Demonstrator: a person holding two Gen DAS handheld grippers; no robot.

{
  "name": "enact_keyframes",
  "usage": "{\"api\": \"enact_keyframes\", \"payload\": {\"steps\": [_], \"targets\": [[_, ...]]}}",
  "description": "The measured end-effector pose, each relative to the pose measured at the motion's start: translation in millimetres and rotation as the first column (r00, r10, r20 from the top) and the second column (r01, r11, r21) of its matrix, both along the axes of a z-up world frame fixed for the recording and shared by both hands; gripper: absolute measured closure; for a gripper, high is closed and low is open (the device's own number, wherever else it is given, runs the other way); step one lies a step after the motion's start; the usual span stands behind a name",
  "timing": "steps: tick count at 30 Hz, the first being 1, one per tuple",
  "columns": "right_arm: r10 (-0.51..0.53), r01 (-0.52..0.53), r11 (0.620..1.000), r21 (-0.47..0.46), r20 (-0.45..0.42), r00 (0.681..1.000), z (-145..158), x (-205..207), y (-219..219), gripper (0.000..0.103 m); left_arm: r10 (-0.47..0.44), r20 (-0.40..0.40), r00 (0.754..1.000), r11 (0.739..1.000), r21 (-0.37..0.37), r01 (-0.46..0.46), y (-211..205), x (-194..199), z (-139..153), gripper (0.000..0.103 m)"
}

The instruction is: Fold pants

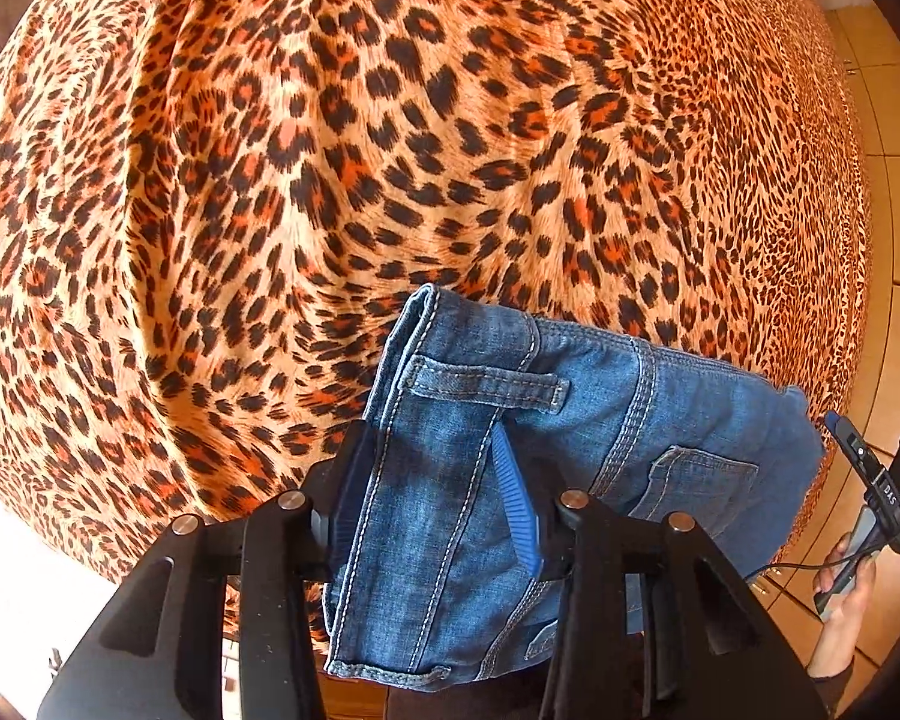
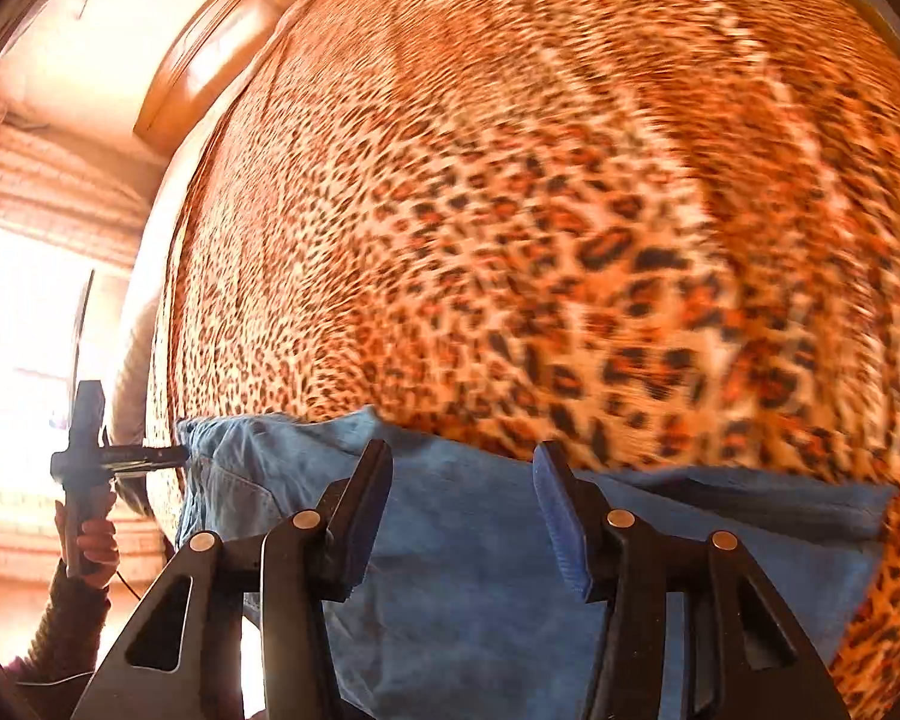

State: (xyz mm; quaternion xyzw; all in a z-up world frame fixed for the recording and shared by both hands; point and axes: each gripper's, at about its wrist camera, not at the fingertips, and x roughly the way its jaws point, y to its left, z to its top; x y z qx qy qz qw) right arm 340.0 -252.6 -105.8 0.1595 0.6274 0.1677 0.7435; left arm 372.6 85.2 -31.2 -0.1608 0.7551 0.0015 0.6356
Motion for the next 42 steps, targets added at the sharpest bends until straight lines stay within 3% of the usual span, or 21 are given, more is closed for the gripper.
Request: {"api": "enact_keyframes", "payload": {"steps": [5,8,9,10,11,13,18,23,27,29,31,34,36,39,40,42], "targets": [[0.231,-0.244,0.959,-0.146,-0.101,0.968,-30,14,62,0.052,-0.019,0.002,1.0,0.999,-0.042,0.019,-9,-9,-4,0.053],[0.303,-0.322,0.931,-0.172,-0.128,0.944,-34,14,75,0.051,-0.013,-0.008,1.0,0.998,-0.056,0.013,-14,-7,-8,0.051],[0.331,-0.347,0.922,-0.173,-0.115,0.937,-31,14,80,0.055,-0.007,-0.014,1.0,0.998,-0.059,0.006,-16,-4,-11,0.051],[0.357,-0.372,0.91,-0.184,-0.109,0.928,-27,13,88,0.088,-0.004,-0.017,1.0,0.998,-0.064,0.003,-7,-9,-13,0.051],[0.382,-0.396,0.89,-0.225,-0.105,0.918,-22,12,96,0.1,-0.003,-0.015,1.0,0.997,-0.076,0.002,-11,-6,-12,0.051],[0.411,-0.416,0.864,-0.283,-0.077,0.908,-14,15,106,0.1,-0.012,0.0,1.0,0.995,-0.098,0.012,8,-16,-2,0.051],[0.28,-0.279,0.933,-0.229,-0.031,0.96,-7,37,88,0.1,-0.044,0.001,0.999,0.998,-0.045,0.044,21,-11,5,0.051],[0.302,-0.309,0.899,-0.312,-0.069,0.951,-29,38,106,0.1,-0.064,-0.015,0.998,0.998,0.014,0.064,0,3,4,0.05],[0.23,-0.223,0.931,-0.288,-0.009,0.973,-18,35,96,0.095,-0.094,0.001,0.996,0.995,0.044,0.094,-1,4,15,0.05],[0.153,-0.145,0.965,-0.217,0.022,0.988,0,27,73,0.092,-0.085,0.036,0.996,0.996,0.036,0.084,5,-3,35,0.05],[0.082,-0.073,0.987,-0.145,0.055,0.995,17,10,46,0.091,-0.065,0.054,0.996,0.998,-0.005,0.066,13,-16,49,0.05],[-0.009,0.014,0.997,-0.08,0.058,0.998,30,-29,5,0.074,-0.04,0.067,0.997,0.992,-0.118,0.048,17,-50,60,0.046],[-0.065,0.067,0.996,-0.063,0.036,0.997,28,-61,-22,0.069,-0.075,0.071,0.995,0.986,-0.144,0.084,9,-73,60,0.046],[-0.184,0.183,0.982,-0.046,-0.017,0.983,9,-105,-59,0.069,-0.16,0.041,0.986,0.984,-0.068,0.162,-14,-96,51,0.046],[-0.238,0.236,0.97,-0.052,-0.039,0.971,-2,-118,-72,0.069,-0.191,0.013,0.981,0.981,-0.017,0.191,-21,-99,41,0.046],[-0.35,0.342,0.936,-0.085,-0.103,0.931,-28,-138,-96,0.069,-0.233,-0.042,0.971,0.972,0.009,0.234,-34,-101,23,0.046]]}}
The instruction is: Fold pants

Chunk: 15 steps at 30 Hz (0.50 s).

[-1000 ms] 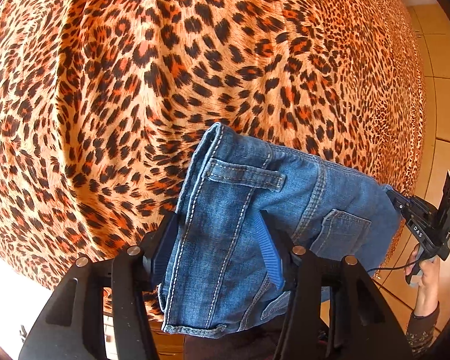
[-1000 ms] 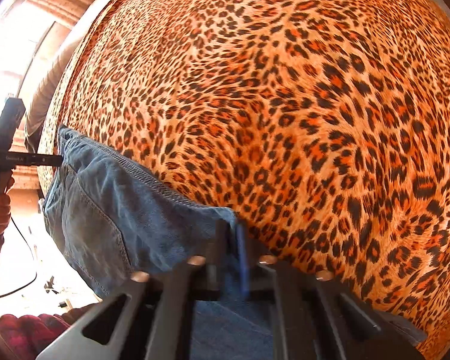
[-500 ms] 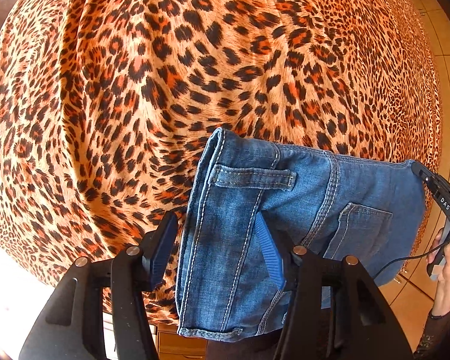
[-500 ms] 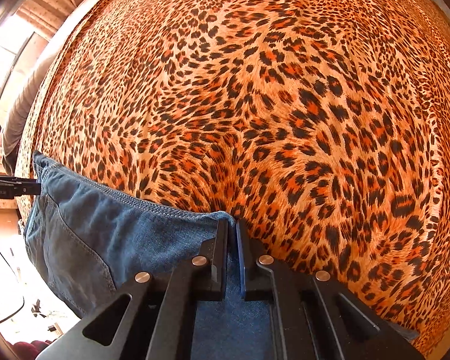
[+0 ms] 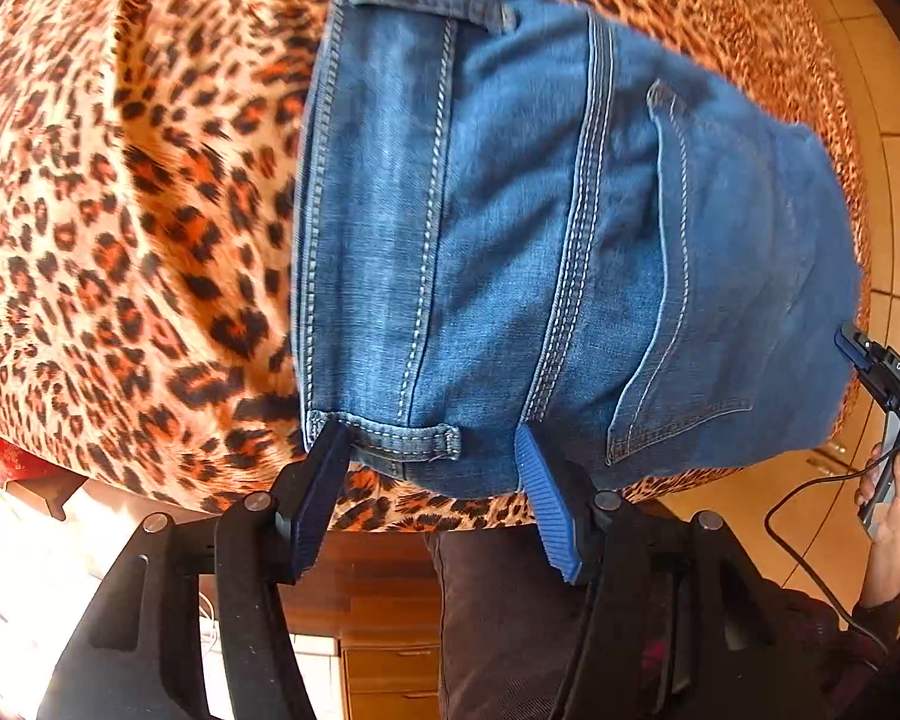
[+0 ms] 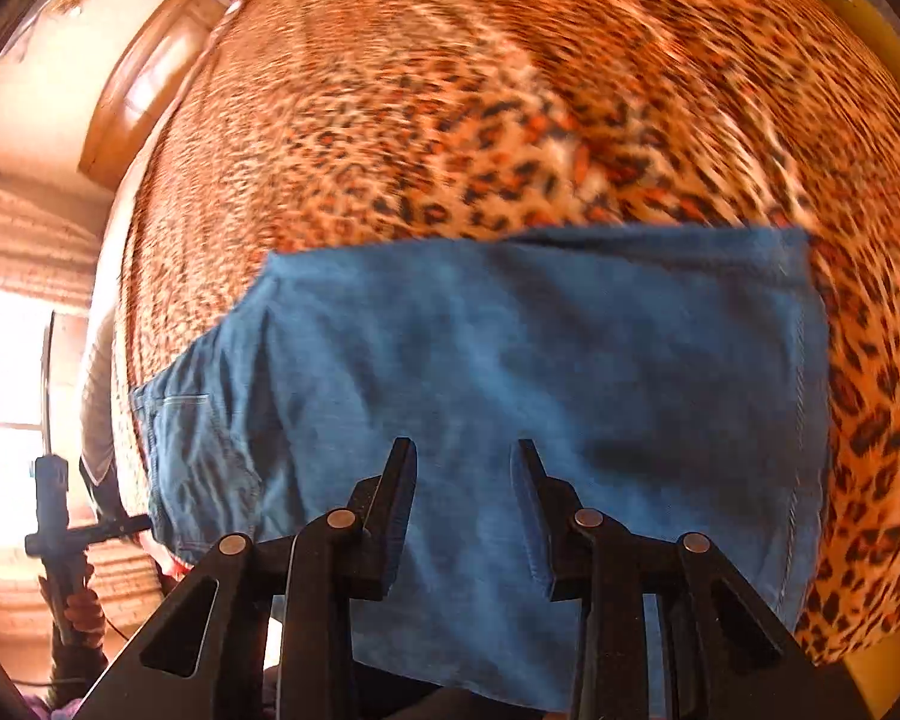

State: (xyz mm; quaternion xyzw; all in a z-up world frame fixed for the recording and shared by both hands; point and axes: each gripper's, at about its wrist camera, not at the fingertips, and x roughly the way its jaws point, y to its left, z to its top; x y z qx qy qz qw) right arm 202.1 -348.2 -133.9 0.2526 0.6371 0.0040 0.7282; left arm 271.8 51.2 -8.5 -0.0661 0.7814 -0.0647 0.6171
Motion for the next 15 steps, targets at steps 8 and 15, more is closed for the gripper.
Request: {"api": "enact_keyframes", "payload": {"steps": [8,15], "targets": [[-0.364,0.339,0.927,0.159,0.164,0.917,41,-89,-71,0.05,-0.391,0.181,0.902,0.915,0.183,0.36,-57,22,81,0.042],[-0.517,0.495,0.854,0.16,0.164,0.84,35,-160,-95,0.046,-0.482,0.203,0.853,0.876,0.069,0.478,-141,71,89,0.039]]}}
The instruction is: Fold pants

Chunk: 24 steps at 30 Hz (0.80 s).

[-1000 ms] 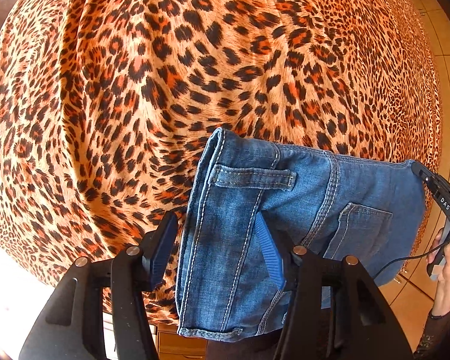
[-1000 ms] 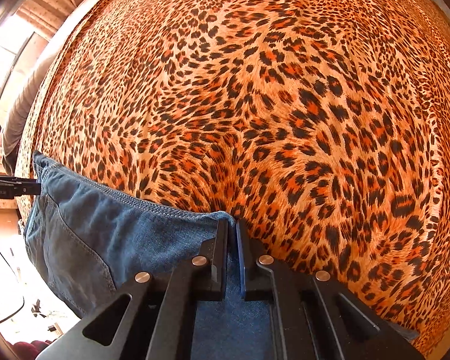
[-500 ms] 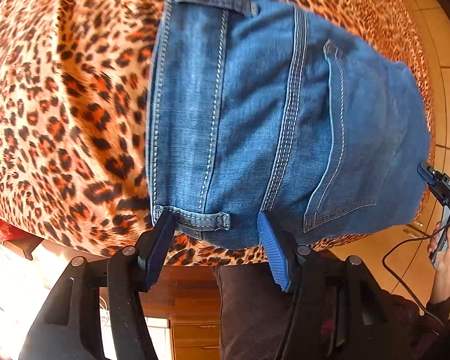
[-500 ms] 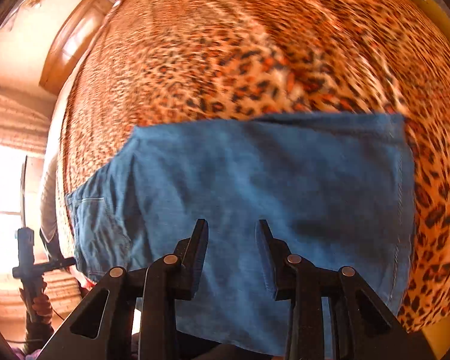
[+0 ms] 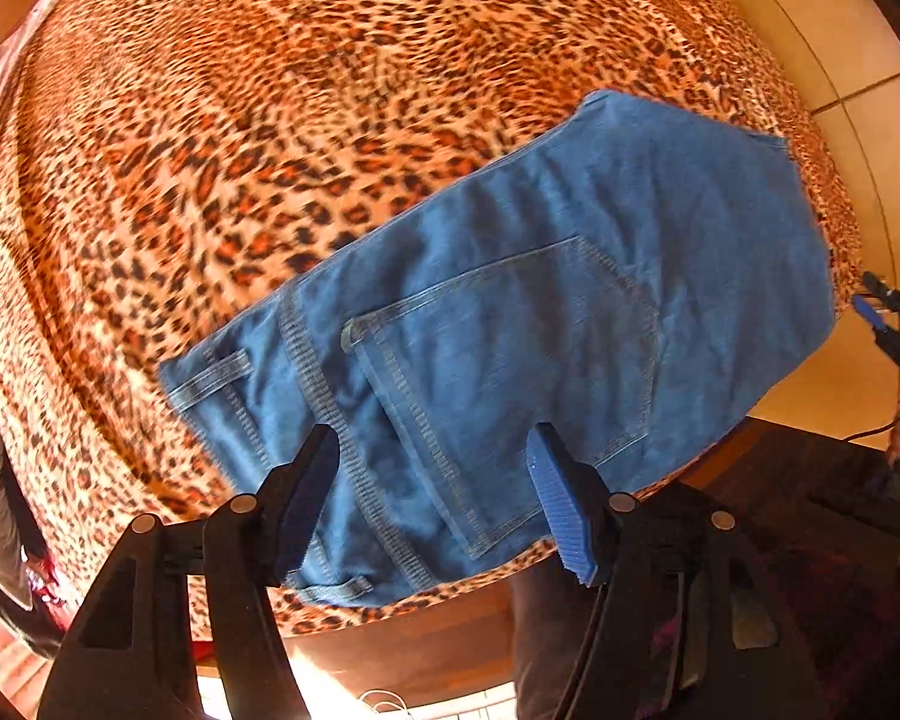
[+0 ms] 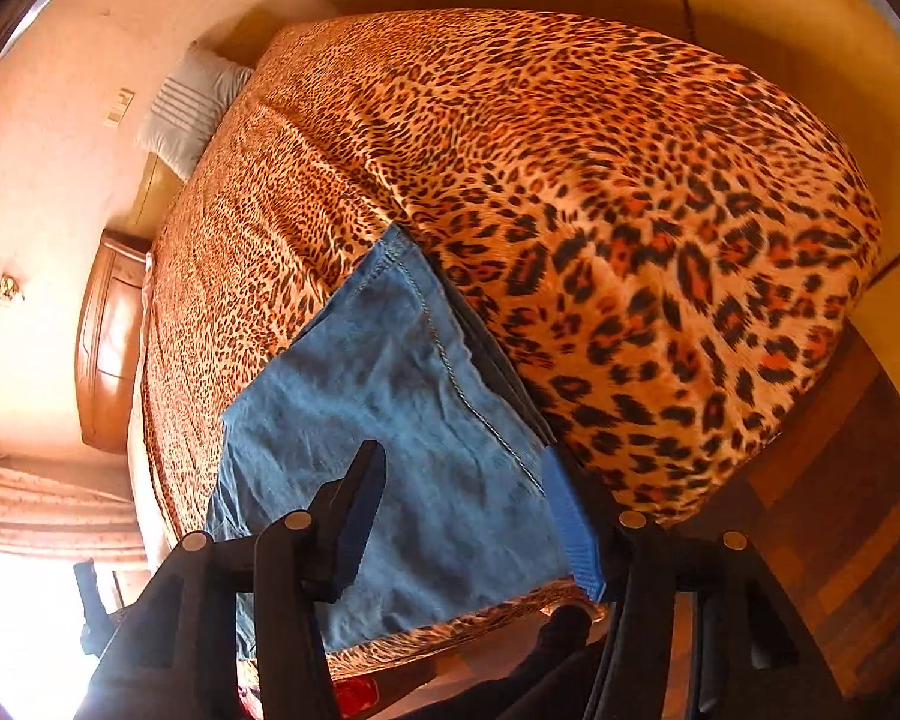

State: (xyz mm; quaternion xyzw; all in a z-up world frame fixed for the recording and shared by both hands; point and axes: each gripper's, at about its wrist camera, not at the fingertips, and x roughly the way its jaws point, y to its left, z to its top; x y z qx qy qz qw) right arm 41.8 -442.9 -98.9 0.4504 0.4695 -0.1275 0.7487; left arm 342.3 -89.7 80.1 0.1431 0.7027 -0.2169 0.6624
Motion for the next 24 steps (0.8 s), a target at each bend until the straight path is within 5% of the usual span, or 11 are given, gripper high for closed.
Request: {"api": "enact_keyframes", "payload": {"steps": [8,16,18,20,24], "targets": [[0.05,-0.048,0.998,-0.038,0.069,0.996,-5,61,-2,0.046,-0.006,-0.144,0.989,0.993,-0.12,-0.012,-127,30,-13,0.039],[0.253,-0.253,0.957,-0.139,-0.017,0.967,-37,161,-18,0.046,0.109,-0.224,0.969,0.993,-0.023,-0.117,-186,32,-71,0.039],[0.352,-0.357,0.914,-0.191,-0.059,0.934,-41,175,-6,0.057,0.141,-0.197,0.97,0.99,0.024,-0.139,-188,30,-83,0.039],[0.433,-0.456,0.848,-0.27,-0.143,0.89,-44,185,8,0.091,0.19,-0.179,0.965,0.981,0.067,-0.181,-184,28,-92,0.039],[0.431,-0.426,0.857,-0.291,-0.05,0.901,-16,192,-3,0.1,0.26,-0.058,0.964,0.963,0.086,-0.255,-173,23,-83,0.039]]}}
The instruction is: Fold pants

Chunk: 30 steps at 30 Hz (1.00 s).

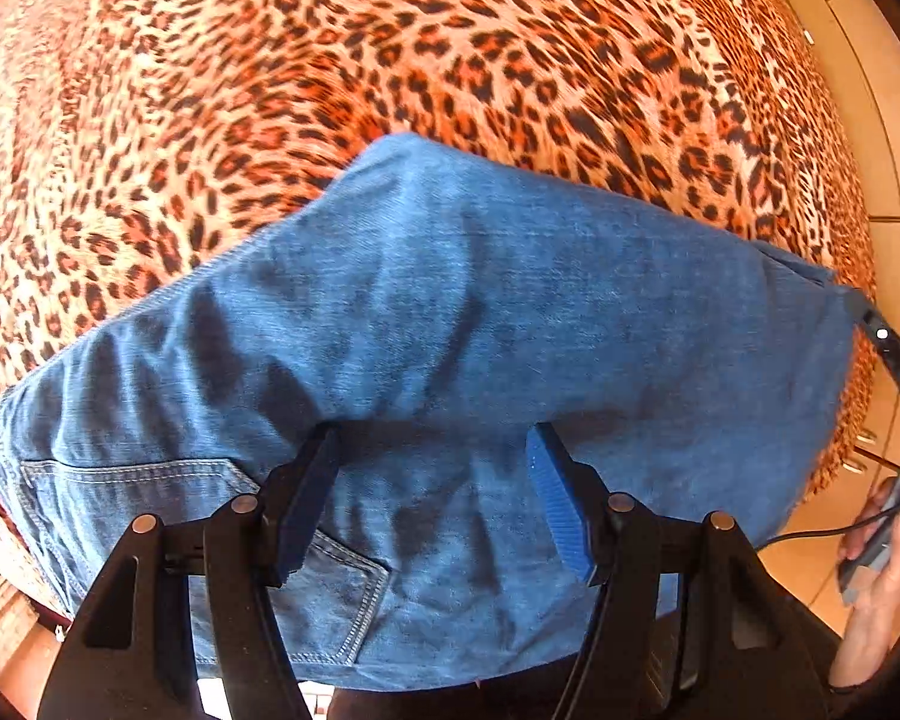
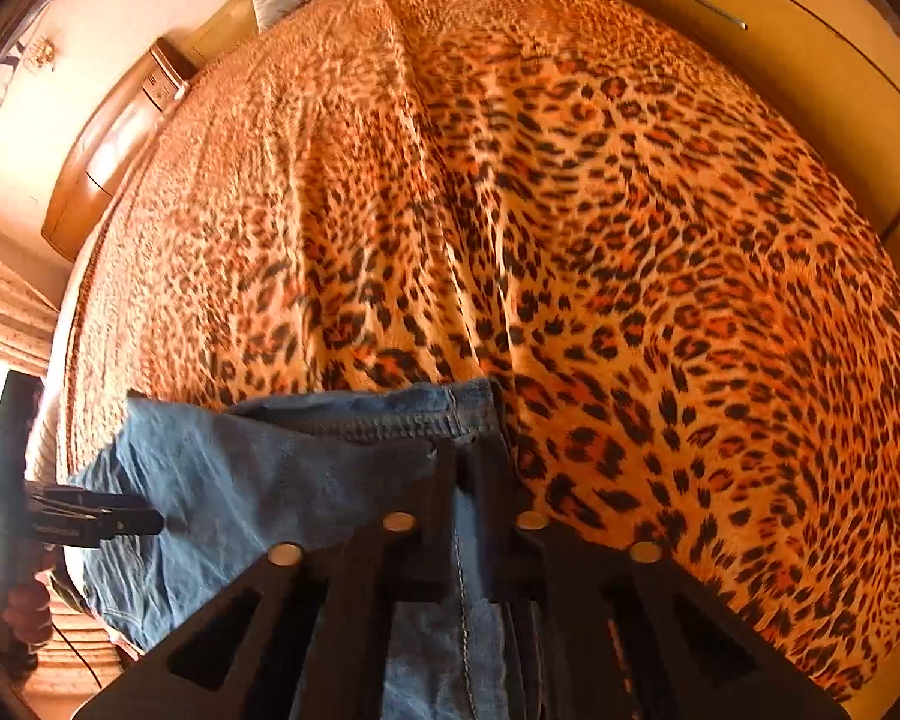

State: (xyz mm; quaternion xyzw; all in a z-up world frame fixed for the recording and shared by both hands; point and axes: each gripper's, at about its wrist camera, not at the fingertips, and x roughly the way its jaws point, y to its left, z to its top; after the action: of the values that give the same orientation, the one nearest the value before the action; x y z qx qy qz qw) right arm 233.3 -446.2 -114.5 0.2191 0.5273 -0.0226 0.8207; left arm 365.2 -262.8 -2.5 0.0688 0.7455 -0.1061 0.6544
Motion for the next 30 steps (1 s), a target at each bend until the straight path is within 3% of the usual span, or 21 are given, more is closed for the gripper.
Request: {"api": "enact_keyframes", "payload": {"steps": [1,5,9,11,13,14,19,24,28,29,30], "targets": [[-0.014,0.014,1.0,0.002,0.003,1.0,1,3,-6,0.102,0.004,0.002,1.0,1.0,0.017,-0.004,1,-2,-4,0.039],[-0.057,0.06,0.998,0.019,-0.124,0.991,-30,11,-25,0.102,-0.05,-0.014,0.999,0.997,0.054,0.051,-9,-7,-5,0.039],[-0.153,0.148,0.957,0.248,0.001,0.988,-11,-30,-46,0.094,-0.124,-0.02,0.992,0.991,-0.05,0.123,-17,-10,22,0.039],[-0.202,0.184,0.938,0.293,0.032,0.979,0,-65,-47,0.062,-0.199,0.007,0.98,0.977,-0.083,0.199,-32,-5,36,0.039],[-0.253,0.227,0.915,0.333,0.035,0.967,2,-103,-42,0.05,-0.277,0.034,0.96,0.956,-0.095,0.279,-57,4,45,0.039],[-0.283,0.254,0.896,0.365,0.026,0.959,-1,-123,-37,0.05,-0.312,0.041,0.949,0.944,-0.097,0.315,-70,9,48,0.039],[-0.46,0.418,0.752,0.51,-0.048,0.887,-38,-208,7,0.05,-0.497,0.015,0.867,0.859,-0.129,0.495,-144,38,49,0.039],[-0.615,0.537,0.611,0.582,-0.078,0.785,-77,-233,54,0.05,-0.643,-0.014,0.766,0.761,-0.124,0.636,-200,42,39,0.039],[-0.7,0.585,0.579,0.568,-0.021,0.713,-83,-233,75,0.048,-0.736,-0.038,0.676,0.676,-0.102,0.73,-238,39,25,0.039],[-0.717,0.59,0.565,0.577,-0.011,0.697,-81,-232,78,0.04,-0.757,-0.045,0.652,0.653,-0.095,0.751,-249,38,20,0.039],[-0.728,0.596,0.562,0.573,0.0,0.686,-80,-230,82,0.038,-0.775,-0.05,0.63,0.632,-0.093,0.769,-258,37,15,0.039]]}}
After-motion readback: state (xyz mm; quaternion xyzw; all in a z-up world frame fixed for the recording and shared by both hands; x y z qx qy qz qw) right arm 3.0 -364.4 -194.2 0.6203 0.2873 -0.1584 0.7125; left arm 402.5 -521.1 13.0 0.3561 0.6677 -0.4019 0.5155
